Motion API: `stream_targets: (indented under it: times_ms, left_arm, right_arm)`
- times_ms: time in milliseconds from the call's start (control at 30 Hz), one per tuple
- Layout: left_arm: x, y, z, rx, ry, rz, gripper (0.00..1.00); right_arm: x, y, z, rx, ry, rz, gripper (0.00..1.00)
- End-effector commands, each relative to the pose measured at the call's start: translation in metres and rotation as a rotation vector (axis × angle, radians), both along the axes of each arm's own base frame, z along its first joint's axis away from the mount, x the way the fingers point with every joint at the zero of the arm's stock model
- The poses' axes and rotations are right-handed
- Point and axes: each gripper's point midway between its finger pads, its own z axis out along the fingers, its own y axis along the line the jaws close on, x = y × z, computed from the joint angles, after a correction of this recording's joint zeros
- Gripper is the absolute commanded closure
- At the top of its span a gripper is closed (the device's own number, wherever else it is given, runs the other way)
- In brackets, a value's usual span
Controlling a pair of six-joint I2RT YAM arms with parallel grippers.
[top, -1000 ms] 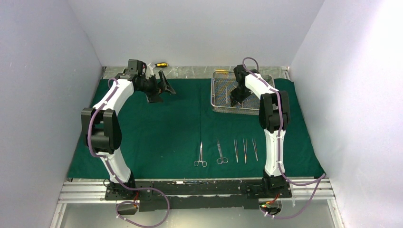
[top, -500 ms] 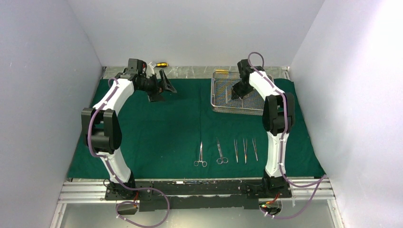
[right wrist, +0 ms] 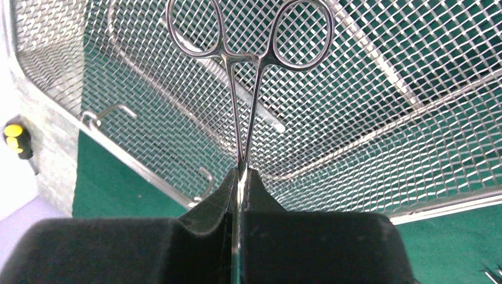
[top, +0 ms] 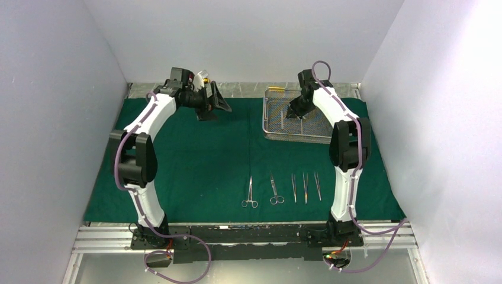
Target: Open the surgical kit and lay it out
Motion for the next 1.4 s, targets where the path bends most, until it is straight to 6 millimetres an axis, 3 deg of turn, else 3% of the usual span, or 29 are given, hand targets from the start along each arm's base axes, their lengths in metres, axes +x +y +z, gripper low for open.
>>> stream_targets:
  times_ms: [0, 267, 633, 733, 1033, 1233, 1367]
  left_arm:
    - [0.004, -0.026, 0.018, -0.055, -0.066, -0.088, 0.04]
    - [-0.003, -0.072, 0.021, -0.103, -0.127, -0.204, 0.05]
    - [-0.028, -0.122, 0.013, -0.138, -0.151, -0.351, 0.07]
    - [-0.036, -0.127, 0.006, -0.134, -0.129, -0.371, 0.13]
    - [-0.057, -0.129, -0.014, -0.117, -0.056, -0.387, 0.43]
    - [-0.056, -0.126, -0.021, -0.087, -0.036, -0.357, 0.5]
    - [-0.054, -0.127, -0.024, -0.082, -0.021, -0.355, 0.62]
  right_arm:
    - [0.002, 0.011, 0.052, 0.085, -0.111, 0.009, 1.0]
    - [-0.028, 0.033, 0.075, 0.185, -0.127, 0.058, 1.0]
    - [-0.076, 0.098, 0.091, 0.279, -0.1, 0.217, 1.0]
    - [-0.084, 0.11, 0.091, 0.293, -0.091, 0.244, 1.0]
    - [-0.098, 0.138, 0.092, 0.318, -0.085, 0.289, 1.0]
    - [-0.096, 0.142, 0.095, 0.318, -0.095, 0.296, 1.0]
    - [-0.096, 0.145, 0.095, 0.321, -0.092, 0.301, 1.0]
